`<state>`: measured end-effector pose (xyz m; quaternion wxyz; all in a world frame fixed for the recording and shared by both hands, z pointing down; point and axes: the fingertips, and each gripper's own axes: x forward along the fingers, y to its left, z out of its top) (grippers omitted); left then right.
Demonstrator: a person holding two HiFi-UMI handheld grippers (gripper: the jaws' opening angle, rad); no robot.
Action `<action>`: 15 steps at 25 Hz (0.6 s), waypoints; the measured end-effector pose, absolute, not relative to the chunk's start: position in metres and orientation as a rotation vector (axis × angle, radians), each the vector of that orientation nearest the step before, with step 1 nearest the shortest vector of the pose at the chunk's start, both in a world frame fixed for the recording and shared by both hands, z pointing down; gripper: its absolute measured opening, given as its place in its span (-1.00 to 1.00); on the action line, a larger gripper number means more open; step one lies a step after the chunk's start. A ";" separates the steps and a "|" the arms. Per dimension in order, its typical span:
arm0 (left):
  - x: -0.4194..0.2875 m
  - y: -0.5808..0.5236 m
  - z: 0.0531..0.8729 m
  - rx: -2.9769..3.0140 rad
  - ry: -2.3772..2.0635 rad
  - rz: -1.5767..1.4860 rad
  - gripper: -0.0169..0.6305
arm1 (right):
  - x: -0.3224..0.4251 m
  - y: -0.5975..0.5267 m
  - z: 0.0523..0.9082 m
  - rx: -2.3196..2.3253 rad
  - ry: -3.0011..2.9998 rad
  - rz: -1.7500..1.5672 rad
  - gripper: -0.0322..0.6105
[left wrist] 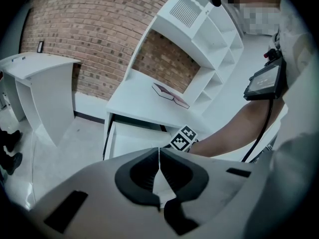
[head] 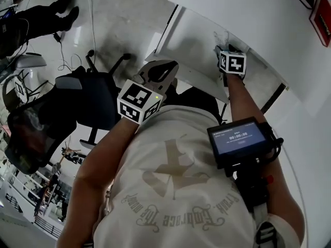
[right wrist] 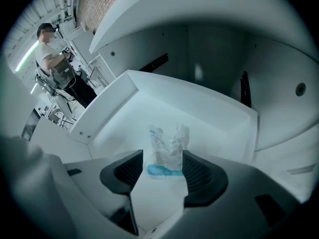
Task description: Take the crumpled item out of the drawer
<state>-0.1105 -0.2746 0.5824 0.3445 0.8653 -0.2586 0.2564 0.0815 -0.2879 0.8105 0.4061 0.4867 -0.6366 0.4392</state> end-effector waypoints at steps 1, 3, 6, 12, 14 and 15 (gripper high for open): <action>-0.111 -0.275 0.582 2.248 -0.664 0.668 -0.86 | 0.081 -0.288 0.810 1.229 -1.607 1.109 -0.16; -0.110 -0.277 0.583 2.251 -0.653 0.672 -0.86 | 0.082 -0.289 0.809 1.227 -1.607 1.103 -0.16; -0.108 -0.278 0.582 2.255 -0.638 0.678 -0.86 | 0.083 -0.290 0.810 1.221 -1.588 1.091 -0.16; -0.098 -0.271 0.580 2.266 -0.597 0.694 -0.86 | 0.098 -0.287 0.815 1.219 -1.490 1.059 -0.16; -0.096 -0.270 0.581 2.270 -0.586 0.700 -0.86 | 0.106 -0.283 0.817 1.225 -1.456 1.065 -0.16; -0.095 -0.270 0.581 2.272 -0.584 0.701 -0.86 | 0.109 -0.281 0.818 1.223 -1.445 1.058 -0.21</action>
